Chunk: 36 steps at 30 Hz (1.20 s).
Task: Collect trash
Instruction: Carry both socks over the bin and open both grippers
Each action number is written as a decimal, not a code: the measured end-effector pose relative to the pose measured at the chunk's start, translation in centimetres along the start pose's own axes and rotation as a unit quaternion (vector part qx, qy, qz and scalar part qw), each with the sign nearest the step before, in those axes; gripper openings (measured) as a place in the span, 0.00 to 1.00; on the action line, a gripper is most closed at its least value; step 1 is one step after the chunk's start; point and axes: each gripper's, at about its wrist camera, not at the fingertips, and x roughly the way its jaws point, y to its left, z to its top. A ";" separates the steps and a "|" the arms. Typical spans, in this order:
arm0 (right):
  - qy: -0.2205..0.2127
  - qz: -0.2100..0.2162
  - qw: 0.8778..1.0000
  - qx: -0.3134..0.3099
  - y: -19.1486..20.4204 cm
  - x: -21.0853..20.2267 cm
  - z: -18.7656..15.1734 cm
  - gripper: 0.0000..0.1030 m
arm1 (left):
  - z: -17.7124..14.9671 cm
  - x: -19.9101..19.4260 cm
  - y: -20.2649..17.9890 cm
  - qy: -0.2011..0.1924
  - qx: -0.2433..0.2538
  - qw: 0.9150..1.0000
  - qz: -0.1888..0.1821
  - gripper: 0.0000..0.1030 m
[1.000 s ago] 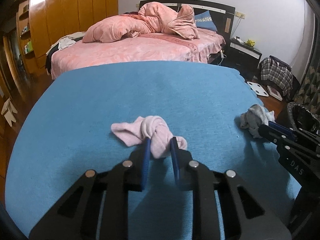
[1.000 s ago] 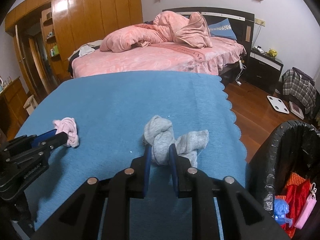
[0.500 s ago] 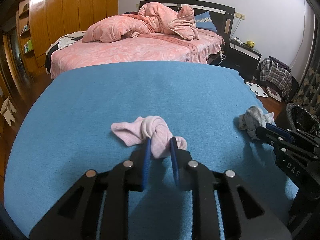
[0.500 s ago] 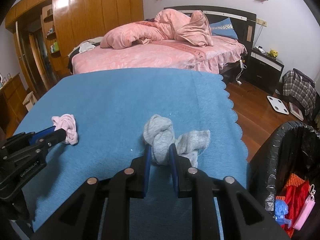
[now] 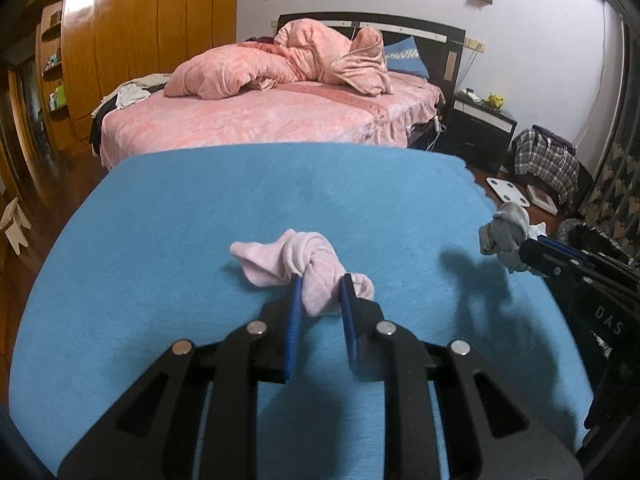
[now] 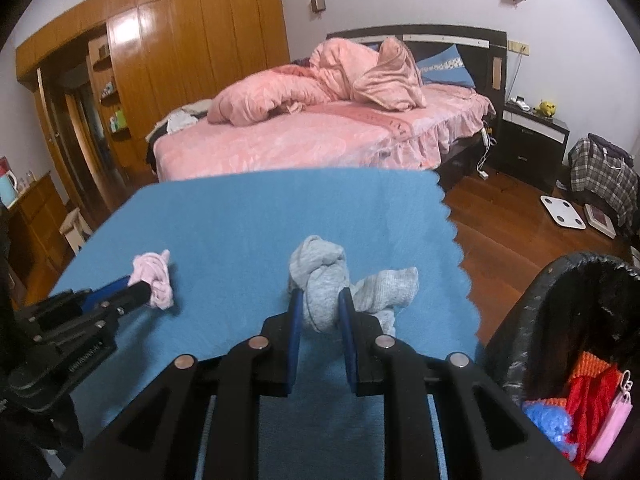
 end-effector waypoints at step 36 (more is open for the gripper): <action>-0.099 -0.150 0.981 0.075 -16.2 -17.1 -0.2 0.18 | 0.6 -6.9 -21.8 -0.044 0.101 0.979 -0.169 0.18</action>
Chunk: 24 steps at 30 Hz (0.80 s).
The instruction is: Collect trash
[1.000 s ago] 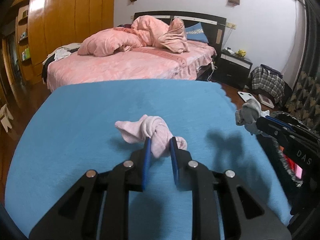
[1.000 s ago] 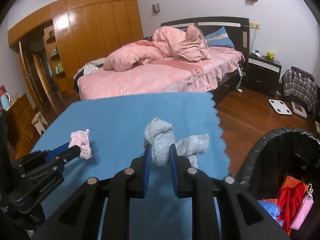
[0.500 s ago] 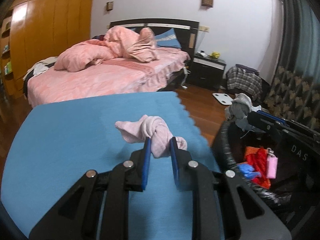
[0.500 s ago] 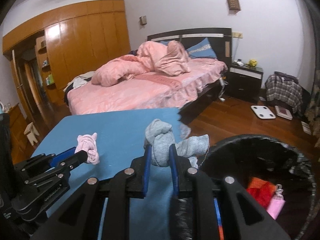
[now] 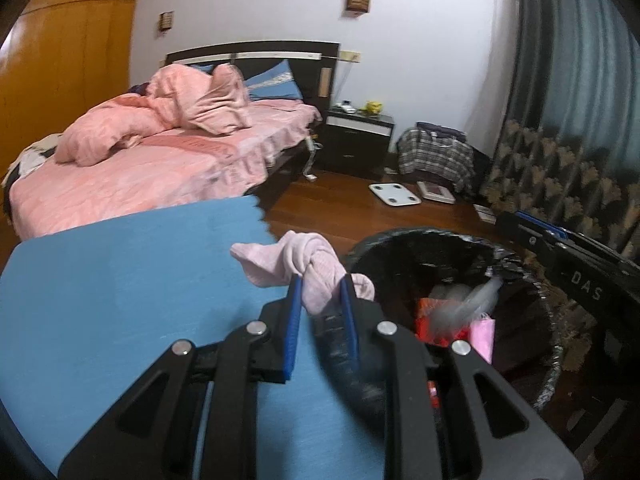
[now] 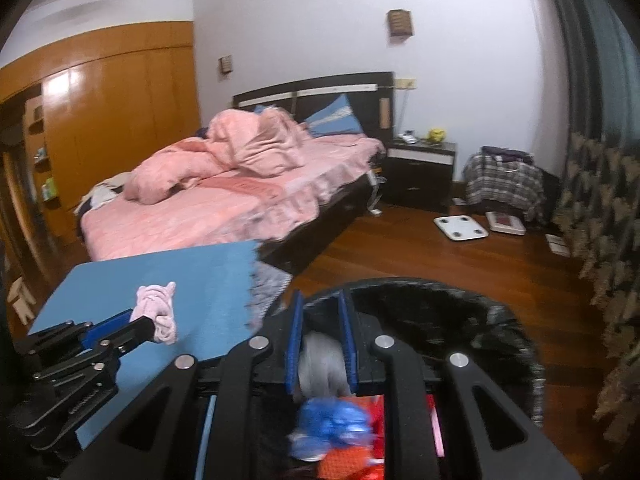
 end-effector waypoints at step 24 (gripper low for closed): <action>-0.012 -0.092 0.994 0.057 -9.6 -1.4 -1.0 0.90 | -0.1 3.0 -7.7 0.000 0.053 0.996 -0.074 0.78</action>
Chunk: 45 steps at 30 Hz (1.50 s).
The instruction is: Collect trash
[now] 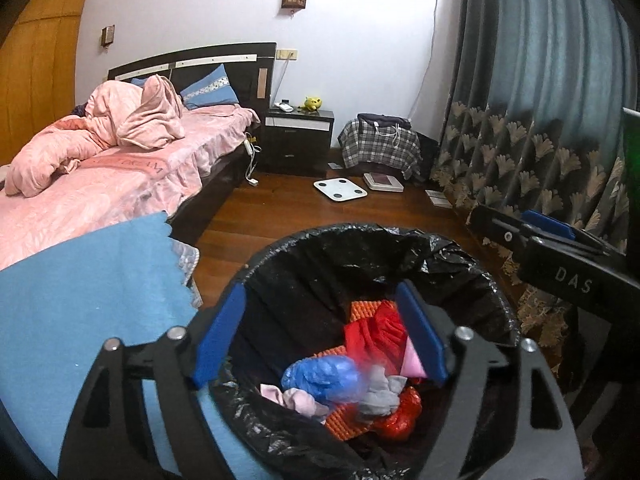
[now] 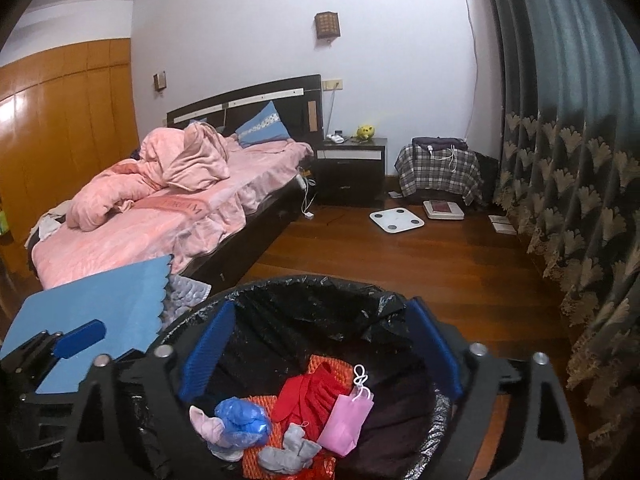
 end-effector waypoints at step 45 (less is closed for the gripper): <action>0.015 0.090 0.994 -0.057 8.9 -7.8 1.7 0.94 | 0.0 -12.6 6.1 -0.005 -0.047 0.988 0.149 0.91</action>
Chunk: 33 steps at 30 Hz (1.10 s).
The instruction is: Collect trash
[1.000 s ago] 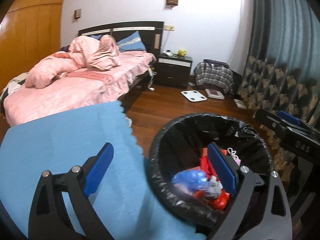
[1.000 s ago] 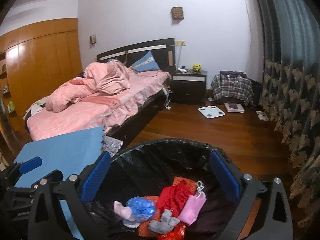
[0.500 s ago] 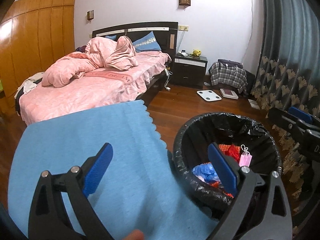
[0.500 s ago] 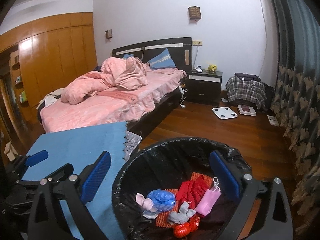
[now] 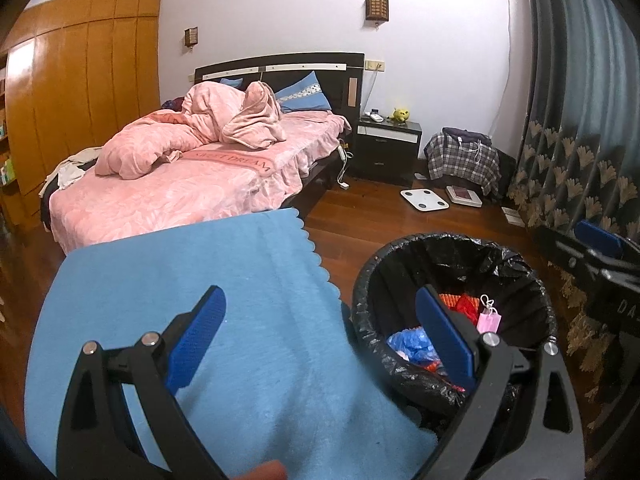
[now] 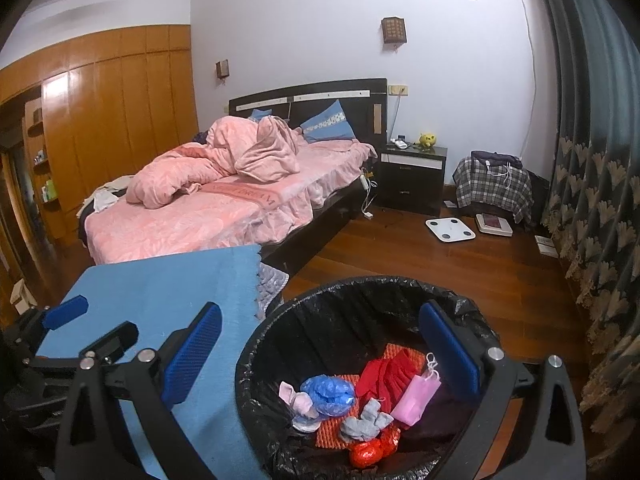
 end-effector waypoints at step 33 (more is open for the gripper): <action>0.009 -0.005 1.000 -0.002 -0.7 0.4 -0.9 0.94 | 0.0 -0.1 0.0 -0.004 0.002 1.000 0.005 0.91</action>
